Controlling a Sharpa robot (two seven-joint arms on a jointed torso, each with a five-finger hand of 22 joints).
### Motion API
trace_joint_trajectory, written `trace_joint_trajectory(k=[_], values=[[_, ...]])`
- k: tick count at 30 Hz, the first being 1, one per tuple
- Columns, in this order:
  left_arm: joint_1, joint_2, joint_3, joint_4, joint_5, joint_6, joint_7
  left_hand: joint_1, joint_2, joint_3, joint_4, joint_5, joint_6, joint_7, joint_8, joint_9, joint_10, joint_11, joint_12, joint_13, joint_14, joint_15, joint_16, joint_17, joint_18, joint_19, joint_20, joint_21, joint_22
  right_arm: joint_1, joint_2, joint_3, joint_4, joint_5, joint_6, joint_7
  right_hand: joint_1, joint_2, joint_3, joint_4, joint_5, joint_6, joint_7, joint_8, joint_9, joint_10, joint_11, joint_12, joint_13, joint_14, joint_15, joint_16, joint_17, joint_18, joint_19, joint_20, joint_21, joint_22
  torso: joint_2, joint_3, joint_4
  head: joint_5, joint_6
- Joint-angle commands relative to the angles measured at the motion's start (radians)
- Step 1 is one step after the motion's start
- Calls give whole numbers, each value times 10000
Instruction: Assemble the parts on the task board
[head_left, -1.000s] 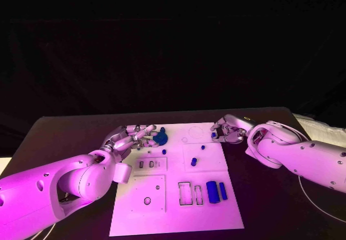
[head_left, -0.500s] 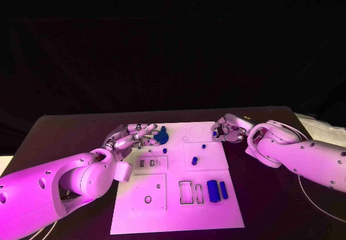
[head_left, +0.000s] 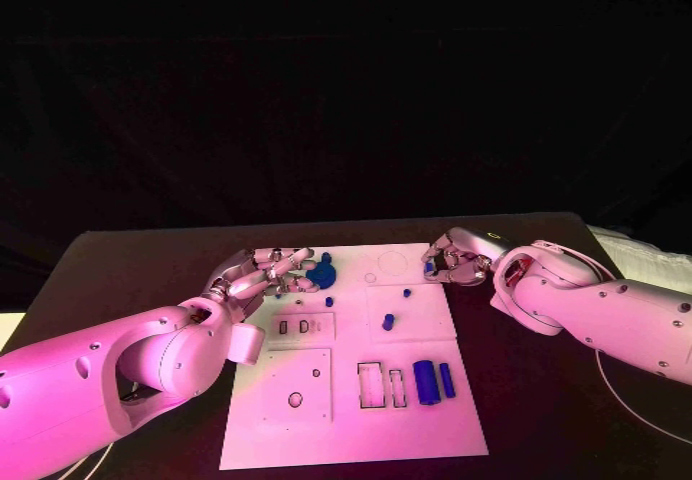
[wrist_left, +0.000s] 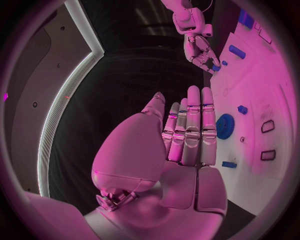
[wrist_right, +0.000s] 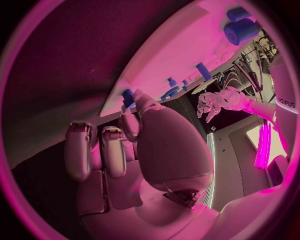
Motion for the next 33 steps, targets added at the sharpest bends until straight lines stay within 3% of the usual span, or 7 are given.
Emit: trace_joint_trajectory(k=[1,18,21,25,33], values=[[3,14,5,18,-41,188,37,52,29,-22,-50,-45,-31,57,-57,-9,-36,26,-39,0,-60,4,-54,10,102,-45,-2,-61,-10,-12,36,-1,-32,-186,211,-108,-16,76,77,-9,-70,97,4,37,9,65,-25,62,17,905,-35,59,2009,-123,71,-21,50,13,3,8,0,0,0],[3,5,5,9,-41,184,28,52,29,-22,-50,-45,-31,57,-57,-9,-36,26,-39,0,-60,4,-54,10,102,-45,-2,-61,-10,-40,75,-1,-67,-221,206,-155,-71,112,99,-6,-71,221,-39,62,17,77,-61,65,25,909,-61,66,2026,-126,79,-46,58,29,-1,2,8,-7,-24],[3,4,5,8,-41,184,30,52,29,-22,-50,-45,-31,57,-57,-9,-36,26,-39,0,-60,4,-54,10,102,-45,-2,-61,-10,-41,81,-1,-72,-221,152,-146,-12,252,204,-58,-109,420,-113,142,46,94,-119,77,39,911,-106,70,2036,-127,85,-78,64,41,-1,-4,11,-16,-31],[3,2,4,0,-41,174,36,52,29,-22,-50,-45,-31,57,-57,-9,-36,26,-39,0,-60,4,-54,10,102,-45,-2,-61,-10,-43,88,-1,-59,-209,-35,-84,163,589,518,-231,-846,748,-262,282,96,131,-244,93,66,917,-213,82,2065,-128,90,-175,67,50,1,1,12,-2,-47],[3,5,4,-70,-41,163,60,52,29,-22,-50,-45,-31,57,-57,-9,-36,26,-39,0,-60,4,-54,10,102,-45,-2,-61,-10,-31,80,38,220,903,-531,-505,274,839,846,-468,-947,977,-380,421,155,155,-346,28,35,917,-305,77,2063,-130,95,-268,67,55,-15,-4,18,45,-74]])
